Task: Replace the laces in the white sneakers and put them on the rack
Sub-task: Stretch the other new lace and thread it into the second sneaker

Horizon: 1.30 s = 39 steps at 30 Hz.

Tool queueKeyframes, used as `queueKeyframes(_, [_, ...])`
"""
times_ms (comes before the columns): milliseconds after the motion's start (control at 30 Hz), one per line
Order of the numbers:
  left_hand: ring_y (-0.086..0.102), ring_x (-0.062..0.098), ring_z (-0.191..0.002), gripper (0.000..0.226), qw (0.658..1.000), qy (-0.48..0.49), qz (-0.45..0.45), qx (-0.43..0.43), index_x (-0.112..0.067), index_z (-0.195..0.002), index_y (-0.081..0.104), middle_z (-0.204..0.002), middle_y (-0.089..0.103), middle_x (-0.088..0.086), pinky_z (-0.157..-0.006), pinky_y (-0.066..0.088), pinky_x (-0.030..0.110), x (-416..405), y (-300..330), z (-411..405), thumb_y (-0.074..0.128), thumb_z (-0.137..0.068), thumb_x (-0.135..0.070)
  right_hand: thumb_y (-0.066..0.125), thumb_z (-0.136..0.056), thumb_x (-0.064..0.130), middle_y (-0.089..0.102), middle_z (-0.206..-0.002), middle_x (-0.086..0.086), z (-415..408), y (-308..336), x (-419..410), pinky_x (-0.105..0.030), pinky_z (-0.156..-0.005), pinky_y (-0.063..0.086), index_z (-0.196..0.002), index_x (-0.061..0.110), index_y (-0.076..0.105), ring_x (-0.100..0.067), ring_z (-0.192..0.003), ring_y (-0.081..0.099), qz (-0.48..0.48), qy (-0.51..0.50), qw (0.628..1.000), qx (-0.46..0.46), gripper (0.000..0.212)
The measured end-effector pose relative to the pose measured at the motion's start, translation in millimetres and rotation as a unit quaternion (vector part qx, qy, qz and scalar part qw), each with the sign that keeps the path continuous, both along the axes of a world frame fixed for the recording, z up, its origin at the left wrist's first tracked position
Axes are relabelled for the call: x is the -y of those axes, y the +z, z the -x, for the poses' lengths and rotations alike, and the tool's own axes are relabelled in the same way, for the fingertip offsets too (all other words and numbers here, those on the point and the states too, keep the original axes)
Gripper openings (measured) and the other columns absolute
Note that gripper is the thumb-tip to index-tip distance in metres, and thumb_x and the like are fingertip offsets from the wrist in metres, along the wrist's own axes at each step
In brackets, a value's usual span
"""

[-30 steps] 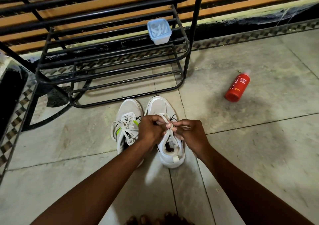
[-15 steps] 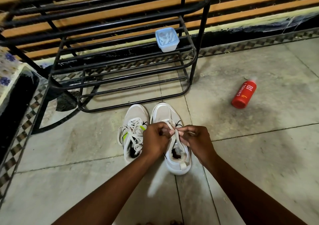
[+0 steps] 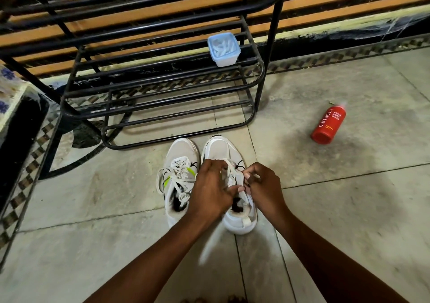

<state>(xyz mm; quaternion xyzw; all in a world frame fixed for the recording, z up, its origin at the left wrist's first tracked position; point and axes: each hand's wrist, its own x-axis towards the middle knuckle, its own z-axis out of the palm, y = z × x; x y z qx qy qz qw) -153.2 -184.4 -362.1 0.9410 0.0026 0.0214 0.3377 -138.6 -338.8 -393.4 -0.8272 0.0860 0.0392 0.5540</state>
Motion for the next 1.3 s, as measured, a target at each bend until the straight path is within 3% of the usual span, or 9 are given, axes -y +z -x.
queueKeyframes(100, [0.058,0.018,-0.088,0.045,0.999,-0.021,-0.043,-0.021,-0.022,-0.094,0.057,-0.091,0.062,-0.004,-0.079,0.051,0.032,-5.8,1.1,0.0,0.089,-0.074,-0.047,0.056,-0.092,0.004,0.067,-0.079,0.006,-1.9,4.9,1.2,-0.020,-0.065,0.043,-0.078,0.020,0.060,-0.007,-0.076,0.062,0.026,0.019,0.999,0.010,0.022])
queueKeyframes(467, [0.059,0.026,-0.083,0.052,0.982,-0.041,-0.107,-0.152,-0.027,-0.088,0.051,-0.088,0.062,0.004,-0.068,0.045,0.032,-9.5,-1.8,-4.7,0.072,-0.078,-0.073,0.056,-0.086,0.005,0.066,-0.074,0.000,-8.2,15.7,8.5,-0.041,-0.068,0.051,-0.078,0.012,0.059,-0.018,-0.071,0.064,0.092,0.009,0.980,0.178,0.011])
queueKeyframes(733, [0.061,0.030,-0.086,0.050,0.984,-0.035,-0.113,-0.131,-0.026,-0.090,0.051,-0.086,0.064,0.004,-0.066,0.042,0.032,-8.3,1.9,-3.5,0.078,-0.078,-0.066,0.039,-0.088,-0.020,0.056,-0.078,-0.017,-35.4,67.3,33.3,-0.031,-0.054,0.045,-0.073,0.006,0.046,-0.020,-0.051,0.051,-0.429,-0.105,0.895,0.069,0.031])
queueKeyframes(833, [0.062,0.029,-0.088,0.049,0.984,-0.036,-0.110,-0.135,-0.027,-0.094,0.052,-0.087,0.065,0.002,-0.069,0.047,0.033,-7.9,3.6,-3.3,0.078,-0.078,-0.066,0.047,-0.084,-0.002,0.064,-0.077,-0.007,-45.5,64.1,55.4,-0.024,-0.056,0.039,-0.077,0.007,0.054,-0.008,-0.053,0.048,-0.093,0.071,0.978,0.172,0.014])
queueKeyframes(933, [0.063,0.027,-0.094,0.051,0.983,-0.041,-0.113,-0.141,-0.029,-0.098,0.055,-0.093,0.067,0.000,-0.076,0.053,0.036,-9.5,0.5,-5.0,0.076,-0.077,-0.069,0.053,-0.084,0.018,0.066,-0.077,-0.002,-34.9,34.6,62.8,-0.035,-0.065,0.052,-0.090,0.018,0.061,-0.019,-0.069,0.061,0.235,0.300,0.903,0.197,0.010])
queueKeyframes(1000, [0.062,0.026,-0.098,0.054,0.981,-0.043,-0.118,-0.148,-0.030,-0.104,0.057,-0.100,0.068,0.000,-0.080,0.055,0.036,-9.6,2.4,-6.6,0.075,-0.076,-0.072,0.047,-0.078,0.010,0.064,-0.071,-0.006,-25.3,17.9,57.7,-0.039,-0.060,0.055,-0.086,0.017,0.062,-0.029,-0.068,0.060,0.316,0.372,0.845,0.219,0.019])
queueKeyframes(1100, [0.063,0.026,-0.098,0.055,0.981,-0.042,-0.116,-0.152,-0.030,-0.107,0.056,-0.102,0.067,0.003,-0.082,0.056,0.039,-9.4,3.2,-6.8,0.075,-0.076,-0.071,0.054,-0.065,-0.004,0.061,-0.070,0.001,-26.7,36.6,52.5,-0.035,-0.059,0.050,-0.078,0.016,0.064,-0.026,-0.081,0.055,0.326,0.264,0.874,0.244,0.026])
queueKeyframes(1233, [0.062,0.028,-0.093,0.049,0.981,-0.039,-0.120,-0.149,-0.026,-0.099,0.055,-0.093,0.065,0.004,-0.077,0.055,0.039,-9.1,3.7,-4.4,0.077,-0.078,-0.065,0.057,-0.093,-0.005,0.069,-0.074,-0.003,-28.9,84.7,35.4,-0.034,-0.080,0.054,-0.076,0.005,0.066,-0.023,-0.093,0.071,-0.050,0.052,0.970,0.234,0.021])
queueKeyframes(1300, [0.063,0.028,-0.093,0.049,0.980,-0.038,-0.124,-0.148,-0.025,-0.100,0.057,-0.092,0.065,0.003,-0.076,0.055,0.038,-9.2,4.6,-3.8,0.078,-0.079,-0.064,0.053,-0.099,-0.001,0.062,-0.067,-0.009,-28.7,97.0,27.0,-0.034,-0.070,0.056,-0.081,-0.005,0.061,-0.028,-0.076,0.073,-0.272,0.027,0.952,0.139,0.020])
